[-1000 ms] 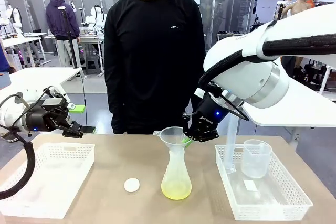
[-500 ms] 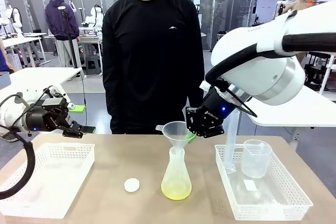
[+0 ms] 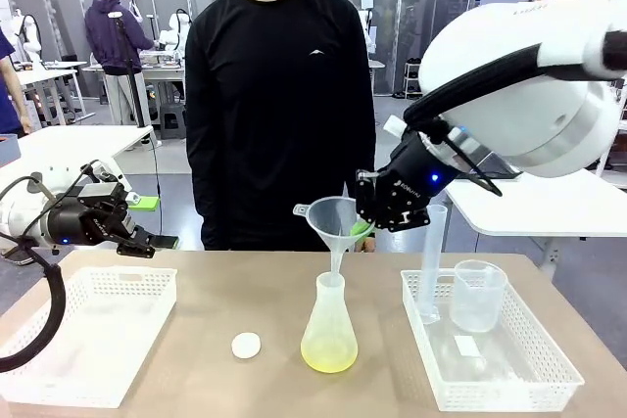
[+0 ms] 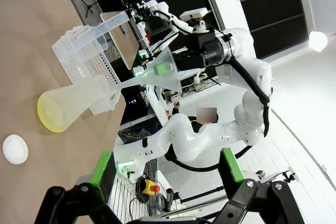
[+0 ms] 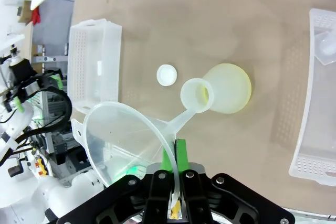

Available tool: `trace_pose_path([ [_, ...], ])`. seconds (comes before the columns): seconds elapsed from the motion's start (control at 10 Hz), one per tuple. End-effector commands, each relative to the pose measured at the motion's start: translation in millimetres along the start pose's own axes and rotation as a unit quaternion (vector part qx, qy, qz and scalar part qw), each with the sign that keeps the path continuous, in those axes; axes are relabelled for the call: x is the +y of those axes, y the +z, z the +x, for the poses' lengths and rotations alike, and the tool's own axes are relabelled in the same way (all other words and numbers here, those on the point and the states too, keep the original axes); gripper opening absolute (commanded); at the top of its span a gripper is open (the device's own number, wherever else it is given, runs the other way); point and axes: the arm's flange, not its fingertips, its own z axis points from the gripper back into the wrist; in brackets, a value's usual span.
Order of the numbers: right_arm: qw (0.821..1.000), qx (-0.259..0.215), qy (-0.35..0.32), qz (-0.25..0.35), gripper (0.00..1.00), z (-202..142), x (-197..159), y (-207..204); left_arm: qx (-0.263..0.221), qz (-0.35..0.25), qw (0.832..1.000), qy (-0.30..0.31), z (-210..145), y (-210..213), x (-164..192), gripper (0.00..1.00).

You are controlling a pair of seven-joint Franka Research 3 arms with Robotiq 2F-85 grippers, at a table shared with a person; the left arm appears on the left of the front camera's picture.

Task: Prepare the solutions needed for the experiment.
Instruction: Once the solution is in the Big flask , pick up the Plastic Funnel and place it back into the right Organizing basket.

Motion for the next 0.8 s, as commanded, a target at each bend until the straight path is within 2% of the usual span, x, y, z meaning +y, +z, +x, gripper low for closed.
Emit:
trace_pose_path([
  [0.0, 0.999, -0.016, 0.028, 0.033, 0.00, -11.6, -6.0, 17.9, -0.001, 0.003, 1.000, -0.002, -1.9, -0.9, -2.3, 1.00],
  [0.1, 0.999, -0.017, 0.031, 0.038, 0.00, -12.5, -8.0, 31.3, -0.001, 0.003, 1.000, -0.002, -1.9, -0.9, -2.3, 1.00],
  [0.3, 0.997, 0.024, 0.055, 0.045, 0.00, -4.3, -12.8, 46.1, -0.001, 0.003, 1.000, -0.002, -1.9, -0.9, -2.3, 1.00],
  [0.5, 0.999, 0.012, 0.032, 0.020, 0.00, 9.1, -27.2, 67.3, -0.001, 0.003, 1.000, -0.002, -1.9, -0.9, -2.3, 1.00],
  [0.7, 1.000, 0.002, 0.002, -0.020, 0.00, 24.0, -66.0, 86.7, -0.001, 0.003, 1.000, -0.002, -1.9, -0.9, -2.3, 1.00],
])
